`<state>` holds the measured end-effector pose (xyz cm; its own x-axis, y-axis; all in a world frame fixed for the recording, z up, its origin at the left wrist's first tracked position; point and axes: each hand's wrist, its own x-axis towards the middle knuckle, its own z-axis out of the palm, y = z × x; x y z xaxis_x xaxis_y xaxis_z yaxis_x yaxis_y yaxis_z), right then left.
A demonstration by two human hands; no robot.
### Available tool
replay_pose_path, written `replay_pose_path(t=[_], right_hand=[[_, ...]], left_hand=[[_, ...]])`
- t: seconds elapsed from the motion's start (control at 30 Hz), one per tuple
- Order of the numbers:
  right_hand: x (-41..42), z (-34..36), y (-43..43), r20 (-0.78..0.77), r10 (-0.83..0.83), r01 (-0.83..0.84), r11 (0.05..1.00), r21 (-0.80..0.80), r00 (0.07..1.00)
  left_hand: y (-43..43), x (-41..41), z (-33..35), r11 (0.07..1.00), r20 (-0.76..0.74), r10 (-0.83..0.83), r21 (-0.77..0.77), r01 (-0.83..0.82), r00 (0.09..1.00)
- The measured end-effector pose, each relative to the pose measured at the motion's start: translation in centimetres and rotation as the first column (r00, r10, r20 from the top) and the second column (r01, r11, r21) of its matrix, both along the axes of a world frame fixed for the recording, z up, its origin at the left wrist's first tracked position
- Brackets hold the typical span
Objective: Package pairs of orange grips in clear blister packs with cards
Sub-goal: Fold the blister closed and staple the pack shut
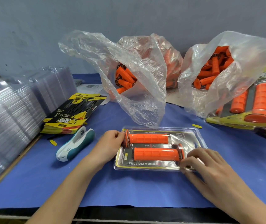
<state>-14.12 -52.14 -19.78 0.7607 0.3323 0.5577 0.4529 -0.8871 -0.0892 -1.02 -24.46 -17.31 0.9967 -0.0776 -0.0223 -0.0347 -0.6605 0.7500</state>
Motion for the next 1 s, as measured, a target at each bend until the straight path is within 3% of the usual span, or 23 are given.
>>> replay_pose_path(t=[0.1,0.27,0.4,0.53,0.77,1.0], right_hand=[[0.1,0.0,0.0,-0.006,0.004,-0.004,1.0,0.001,1.0],[0.0,0.2,0.1,0.006,0.014,-0.014,1.0,-0.015,1.0],[0.3,0.5,0.0,0.054,0.01,-0.009,1.0,-0.017,0.998],[0.5,0.5,0.2,0.074,-0.022,0.024,0.999,-0.022,0.997],[1.1,0.3,0.1,0.064,-0.025,0.03,0.997,-0.078,0.998],[1.0,0.4,0.3,0.115,-0.044,0.055,0.994,-0.095,0.992]], left_hand=[[-0.2,-0.1,0.0,0.999,0.059,0.019,0.029,-0.021,0.998],[0.0,0.0,0.1,0.999,0.025,0.011,-0.033,-0.01,1.0],[1.1,0.4,0.9,0.957,-0.229,-0.065,-0.289,-0.004,0.971],[2.2,0.4,1.5,0.955,-0.356,-0.13,-0.297,0.02,0.925],[2.1,-0.4,1.3,0.968,-0.273,-0.041,-0.25,-0.03,0.961],[2.4,-0.6,1.6,0.945,-0.289,-0.101,-0.326,0.001,0.952]])
